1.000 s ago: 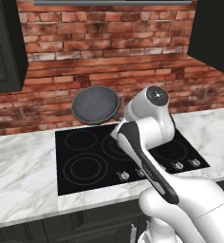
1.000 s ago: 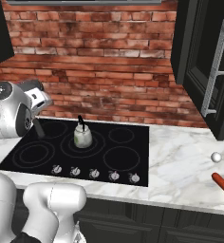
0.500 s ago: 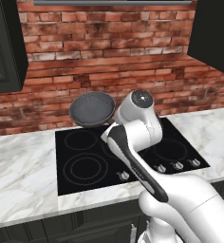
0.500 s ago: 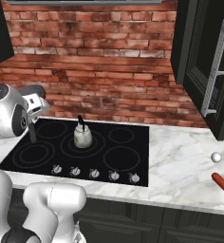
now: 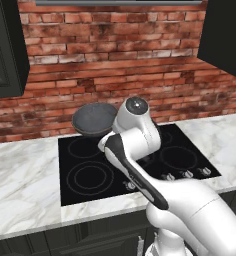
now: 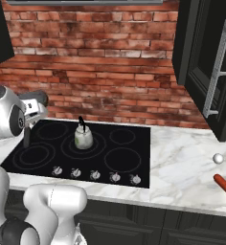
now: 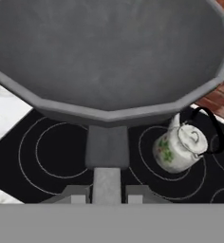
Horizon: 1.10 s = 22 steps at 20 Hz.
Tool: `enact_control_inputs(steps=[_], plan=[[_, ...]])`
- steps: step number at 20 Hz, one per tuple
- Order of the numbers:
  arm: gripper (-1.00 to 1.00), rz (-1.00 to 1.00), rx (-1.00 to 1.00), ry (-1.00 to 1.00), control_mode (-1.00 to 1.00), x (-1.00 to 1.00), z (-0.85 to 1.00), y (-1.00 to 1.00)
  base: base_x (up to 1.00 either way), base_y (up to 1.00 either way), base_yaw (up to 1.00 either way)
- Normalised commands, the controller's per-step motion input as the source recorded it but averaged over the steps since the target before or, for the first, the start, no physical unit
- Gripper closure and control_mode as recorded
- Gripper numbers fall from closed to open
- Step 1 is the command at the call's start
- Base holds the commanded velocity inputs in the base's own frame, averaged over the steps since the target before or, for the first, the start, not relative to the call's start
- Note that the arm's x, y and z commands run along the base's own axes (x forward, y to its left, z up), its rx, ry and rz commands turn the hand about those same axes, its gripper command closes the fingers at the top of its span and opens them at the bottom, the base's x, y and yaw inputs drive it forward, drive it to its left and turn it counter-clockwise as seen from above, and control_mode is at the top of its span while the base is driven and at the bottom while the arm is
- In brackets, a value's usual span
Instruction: Pick the pan from the cabinet and place it on the stove. Then turn on the stove burner for the pan.
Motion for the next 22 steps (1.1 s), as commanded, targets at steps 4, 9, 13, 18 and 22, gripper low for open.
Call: enact_control_inputs(steps=[4, 9, 13, 18, 22], plan=[[1.0, -0.02, 0.06, 0.06, -1.0, 0.0, -0.2, 0.0, 0.0, 0.0, 0.0], [1.0, -0.05, 0.06, 0.07, -1.0, 0.01, -0.22, 0.0, 0.0, 0.0, 0.0], [1.0, -0.06, 0.05, 0.07, -1.0, 0.02, -0.22, 0.05, 0.0, 0.0, 0.0], [1.0, -0.07, 0.0, 0.09, -1.0, 0.05, -0.26, 0.11, 0.0, 0.0, 0.0], [1.0, -0.08, 0.0, 0.1, -1.0, 0.07, -0.23, 0.15, 0.0, 0.0, 0.0]])
